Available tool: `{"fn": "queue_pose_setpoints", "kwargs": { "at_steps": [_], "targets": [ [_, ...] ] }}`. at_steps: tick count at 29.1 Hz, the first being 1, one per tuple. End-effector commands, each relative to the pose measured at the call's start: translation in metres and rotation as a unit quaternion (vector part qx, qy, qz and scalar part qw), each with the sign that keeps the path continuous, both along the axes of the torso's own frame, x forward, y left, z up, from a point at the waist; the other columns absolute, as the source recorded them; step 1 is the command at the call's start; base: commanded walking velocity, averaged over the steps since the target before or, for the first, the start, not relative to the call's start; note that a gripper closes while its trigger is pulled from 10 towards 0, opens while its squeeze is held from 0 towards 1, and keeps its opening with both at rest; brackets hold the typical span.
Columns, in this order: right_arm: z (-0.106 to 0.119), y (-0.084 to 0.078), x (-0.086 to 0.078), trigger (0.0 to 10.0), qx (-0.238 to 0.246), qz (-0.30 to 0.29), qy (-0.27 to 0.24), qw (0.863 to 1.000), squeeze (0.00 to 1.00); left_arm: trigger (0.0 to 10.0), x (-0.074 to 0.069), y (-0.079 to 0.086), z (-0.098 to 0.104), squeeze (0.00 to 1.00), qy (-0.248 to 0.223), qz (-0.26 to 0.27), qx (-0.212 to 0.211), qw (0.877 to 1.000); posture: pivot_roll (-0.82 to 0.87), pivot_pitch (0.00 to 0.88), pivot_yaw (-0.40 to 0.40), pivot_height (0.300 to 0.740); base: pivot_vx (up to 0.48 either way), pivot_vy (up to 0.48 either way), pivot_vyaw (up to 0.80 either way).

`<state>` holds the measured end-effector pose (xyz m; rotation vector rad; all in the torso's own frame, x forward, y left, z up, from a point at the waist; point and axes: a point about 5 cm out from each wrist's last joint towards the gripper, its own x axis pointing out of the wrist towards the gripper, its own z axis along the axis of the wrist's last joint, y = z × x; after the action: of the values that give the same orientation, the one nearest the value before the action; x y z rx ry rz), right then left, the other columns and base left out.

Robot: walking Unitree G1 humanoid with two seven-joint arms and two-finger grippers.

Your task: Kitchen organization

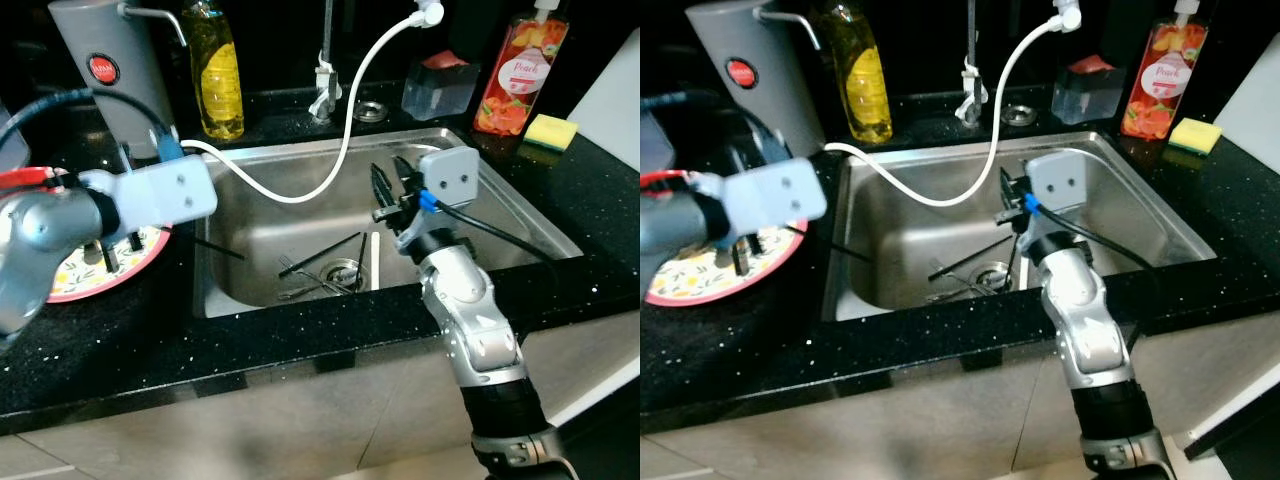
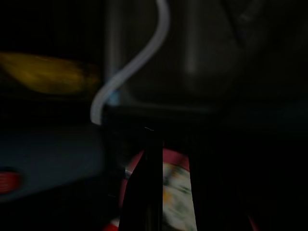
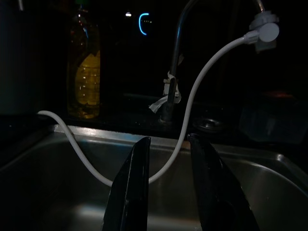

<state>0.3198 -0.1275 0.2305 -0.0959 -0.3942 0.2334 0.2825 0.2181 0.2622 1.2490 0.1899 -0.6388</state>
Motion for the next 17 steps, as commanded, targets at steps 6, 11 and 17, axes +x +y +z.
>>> {"fn": "queue_pose_setpoints", "kwargs": {
  "at_steps": [6, 11, 17],
  "targets": [
    [-0.006, -0.003, 0.001, 10.0, 0.004, -0.006, 0.013, 1.0, 0.0, 10.0, -0.005, 0.011, -0.016, 0.0, 0.053, -0.001, 0.058, 0.997, 0.08, 0.0, 0.014, 0.74, 0.0, 0.0, 0.0],
    [-0.006, -0.001, 0.0, 10.0, 0.001, 0.0, 0.013, 1.0, 0.0, 10.0, -0.003, 0.015, -0.018, 0.0, 0.061, 0.005, 0.063, 0.996, 0.07, 0.0, 0.019, 0.74, 0.0, 0.0, 0.0],
    [-0.005, -0.002, 0.002, 10.0, 0.005, -0.001, 0.013, 1.0, 0.0, 10.0, 0.014, 0.014, -0.031, 0.0, 0.038, 0.015, 0.068, 0.997, 0.07, 0.0, 0.009, 0.74, 0.0, 0.0, 0.0]
  ]
}}
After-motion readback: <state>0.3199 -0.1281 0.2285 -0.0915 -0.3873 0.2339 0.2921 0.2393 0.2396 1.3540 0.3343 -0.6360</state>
